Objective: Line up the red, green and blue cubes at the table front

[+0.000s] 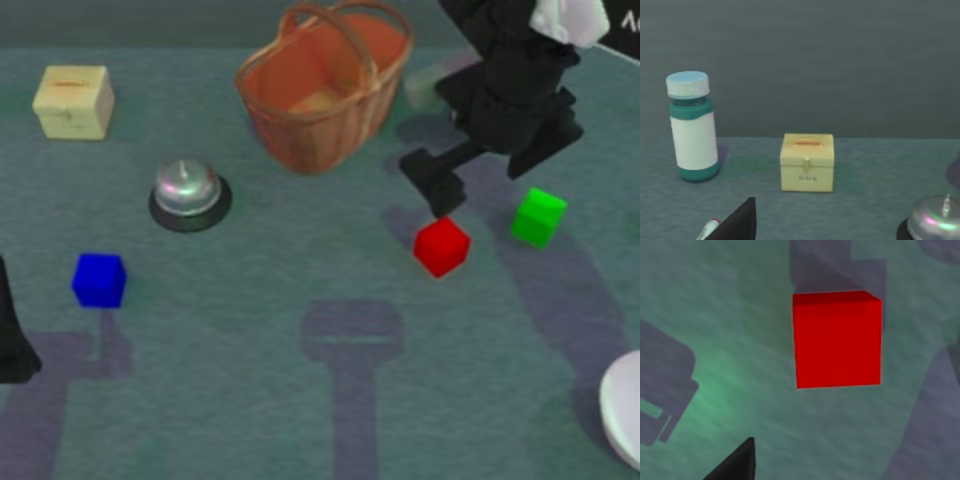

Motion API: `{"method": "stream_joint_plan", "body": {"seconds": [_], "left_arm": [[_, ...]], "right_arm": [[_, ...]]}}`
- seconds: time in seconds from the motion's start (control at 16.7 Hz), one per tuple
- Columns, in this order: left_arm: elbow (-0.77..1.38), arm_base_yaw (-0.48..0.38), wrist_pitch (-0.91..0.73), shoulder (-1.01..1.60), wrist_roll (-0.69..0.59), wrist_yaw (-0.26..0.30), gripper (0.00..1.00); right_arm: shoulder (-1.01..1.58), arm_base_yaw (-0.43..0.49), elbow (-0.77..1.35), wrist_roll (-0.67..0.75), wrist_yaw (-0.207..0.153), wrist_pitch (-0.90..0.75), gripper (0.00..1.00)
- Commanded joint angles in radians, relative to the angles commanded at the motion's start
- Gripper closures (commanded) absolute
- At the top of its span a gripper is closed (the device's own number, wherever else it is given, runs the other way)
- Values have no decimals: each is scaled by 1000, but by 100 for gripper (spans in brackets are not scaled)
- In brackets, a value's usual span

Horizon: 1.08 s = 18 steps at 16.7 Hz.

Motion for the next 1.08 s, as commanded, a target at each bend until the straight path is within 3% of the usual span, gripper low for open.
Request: {"method": "stream_joint_plan", "body": {"seconds": [0.3, 0.66, 1.08], "left_arm": [[0, 0, 0, 0, 0, 0, 0], [0, 0, 0, 0, 0, 0, 0], [0, 0, 0, 0, 0, 0, 0]], "right_arm": [[172, 36, 170, -13, 2, -89, 0], [178, 33, 171, -13, 2, -87, 0], [247, 38, 11, -12, 3, 151, 0]]}}
